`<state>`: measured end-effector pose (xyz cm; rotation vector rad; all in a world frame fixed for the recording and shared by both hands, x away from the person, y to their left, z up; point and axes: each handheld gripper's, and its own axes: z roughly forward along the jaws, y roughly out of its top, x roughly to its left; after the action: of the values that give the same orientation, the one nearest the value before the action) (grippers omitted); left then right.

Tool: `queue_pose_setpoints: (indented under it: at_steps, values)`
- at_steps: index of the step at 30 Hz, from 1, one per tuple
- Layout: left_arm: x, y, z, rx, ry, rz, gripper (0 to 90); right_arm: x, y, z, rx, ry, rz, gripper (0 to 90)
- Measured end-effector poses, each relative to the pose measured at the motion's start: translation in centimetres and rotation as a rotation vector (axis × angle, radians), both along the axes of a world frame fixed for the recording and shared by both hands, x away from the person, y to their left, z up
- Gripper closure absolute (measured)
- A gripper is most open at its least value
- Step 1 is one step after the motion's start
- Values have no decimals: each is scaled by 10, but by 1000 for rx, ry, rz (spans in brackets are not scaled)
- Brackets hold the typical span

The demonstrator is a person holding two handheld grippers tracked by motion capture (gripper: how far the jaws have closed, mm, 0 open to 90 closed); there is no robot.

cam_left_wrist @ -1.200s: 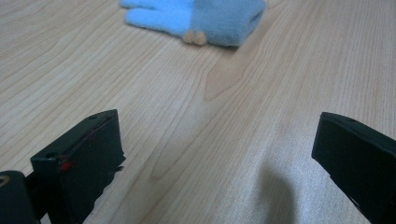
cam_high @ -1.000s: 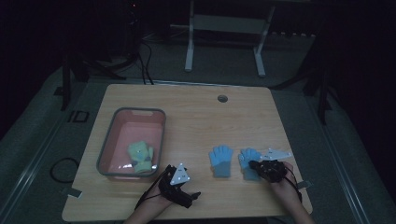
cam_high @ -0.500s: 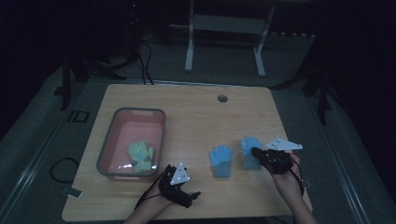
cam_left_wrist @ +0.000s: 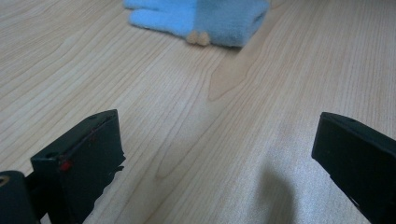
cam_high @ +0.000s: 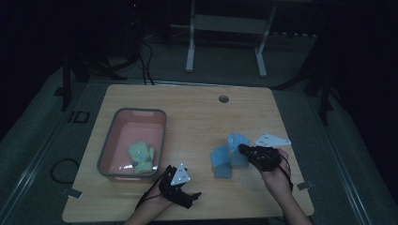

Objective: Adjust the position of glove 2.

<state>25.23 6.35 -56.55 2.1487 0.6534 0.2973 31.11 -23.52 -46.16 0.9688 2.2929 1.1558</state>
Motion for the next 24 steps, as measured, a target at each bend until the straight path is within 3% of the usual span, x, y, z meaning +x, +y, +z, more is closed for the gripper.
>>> queue_pose_setpoints:
  at_steps: [11, 24]
  values:
    - [-1, -1, 1, 0, -3, -4, 22, -1, 36, -20, -36, 39, 64, 861]
    - [-1, -1, 1, 5, -4, -6, 22, 2, 40, -46, -73, 102, 68, 858]
